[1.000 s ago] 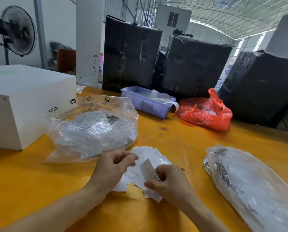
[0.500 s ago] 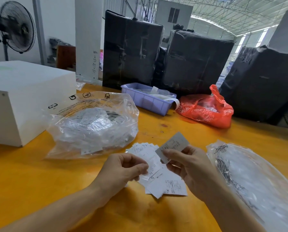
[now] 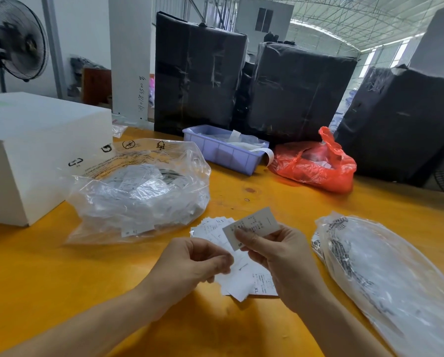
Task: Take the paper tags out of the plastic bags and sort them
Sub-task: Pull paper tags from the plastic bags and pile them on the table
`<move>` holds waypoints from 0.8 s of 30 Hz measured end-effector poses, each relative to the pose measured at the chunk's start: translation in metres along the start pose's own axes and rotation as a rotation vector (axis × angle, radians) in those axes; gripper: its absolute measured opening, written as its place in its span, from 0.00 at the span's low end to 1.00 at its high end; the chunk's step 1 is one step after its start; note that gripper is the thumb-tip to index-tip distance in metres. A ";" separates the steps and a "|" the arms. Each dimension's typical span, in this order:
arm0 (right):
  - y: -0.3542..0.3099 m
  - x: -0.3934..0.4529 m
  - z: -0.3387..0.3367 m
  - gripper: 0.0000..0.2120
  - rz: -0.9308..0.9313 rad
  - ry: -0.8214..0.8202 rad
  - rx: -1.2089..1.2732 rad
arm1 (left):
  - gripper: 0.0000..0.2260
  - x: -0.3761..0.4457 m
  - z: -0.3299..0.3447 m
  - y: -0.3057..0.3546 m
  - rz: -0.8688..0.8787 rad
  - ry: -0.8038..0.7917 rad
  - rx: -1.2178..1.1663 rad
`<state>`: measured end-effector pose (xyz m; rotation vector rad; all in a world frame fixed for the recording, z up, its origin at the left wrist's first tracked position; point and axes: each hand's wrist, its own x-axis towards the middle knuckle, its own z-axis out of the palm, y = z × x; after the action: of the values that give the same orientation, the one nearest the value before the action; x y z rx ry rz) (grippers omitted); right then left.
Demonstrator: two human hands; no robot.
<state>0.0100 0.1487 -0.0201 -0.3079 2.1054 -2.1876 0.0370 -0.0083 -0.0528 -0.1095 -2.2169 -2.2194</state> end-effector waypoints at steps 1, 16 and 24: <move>0.000 0.000 0.000 0.08 0.010 -0.001 0.000 | 0.01 0.000 0.000 0.000 -0.002 -0.001 -0.008; 0.001 0.004 -0.010 0.07 0.165 -0.197 -0.239 | 0.13 0.001 0.000 -0.003 -0.010 0.013 -0.053; 0.004 0.005 -0.007 0.11 0.027 -0.147 -0.382 | 0.19 0.002 0.003 -0.002 -0.100 0.059 -0.118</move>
<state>0.0032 0.1542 -0.0235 -0.4479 2.4119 -1.6769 0.0350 -0.0056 -0.0551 0.0677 -2.1057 -2.3709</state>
